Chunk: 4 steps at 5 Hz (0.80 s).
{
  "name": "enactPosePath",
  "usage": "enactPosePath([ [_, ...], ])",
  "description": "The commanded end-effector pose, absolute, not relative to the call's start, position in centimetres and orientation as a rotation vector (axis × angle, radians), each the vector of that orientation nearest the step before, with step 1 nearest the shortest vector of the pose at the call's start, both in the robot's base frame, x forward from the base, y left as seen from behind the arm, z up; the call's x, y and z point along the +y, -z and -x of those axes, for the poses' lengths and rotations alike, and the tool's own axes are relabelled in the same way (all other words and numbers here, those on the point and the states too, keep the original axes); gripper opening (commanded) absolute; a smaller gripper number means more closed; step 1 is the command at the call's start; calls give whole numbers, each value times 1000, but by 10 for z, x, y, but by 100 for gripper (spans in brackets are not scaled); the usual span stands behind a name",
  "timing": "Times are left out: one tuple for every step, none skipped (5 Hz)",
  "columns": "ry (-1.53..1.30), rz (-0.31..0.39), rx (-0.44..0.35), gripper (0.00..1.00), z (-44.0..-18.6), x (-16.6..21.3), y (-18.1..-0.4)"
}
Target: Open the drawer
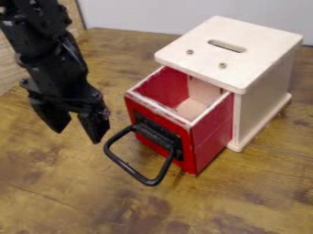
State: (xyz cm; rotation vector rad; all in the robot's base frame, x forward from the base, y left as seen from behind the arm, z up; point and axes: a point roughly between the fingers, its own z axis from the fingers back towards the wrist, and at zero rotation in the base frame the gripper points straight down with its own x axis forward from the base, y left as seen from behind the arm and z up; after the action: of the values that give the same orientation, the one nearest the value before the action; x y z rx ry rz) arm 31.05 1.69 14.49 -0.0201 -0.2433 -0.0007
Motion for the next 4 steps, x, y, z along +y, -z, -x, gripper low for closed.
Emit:
enactPosePath([
  [-46, 2, -281, 100, -315, 11, -165],
  [-54, -9, -248, 100, -327, -9, -161],
  [-5, -26, -215, 100, -337, -14, -165],
  [19, -22, -264, 100, -332, -2, -171],
])
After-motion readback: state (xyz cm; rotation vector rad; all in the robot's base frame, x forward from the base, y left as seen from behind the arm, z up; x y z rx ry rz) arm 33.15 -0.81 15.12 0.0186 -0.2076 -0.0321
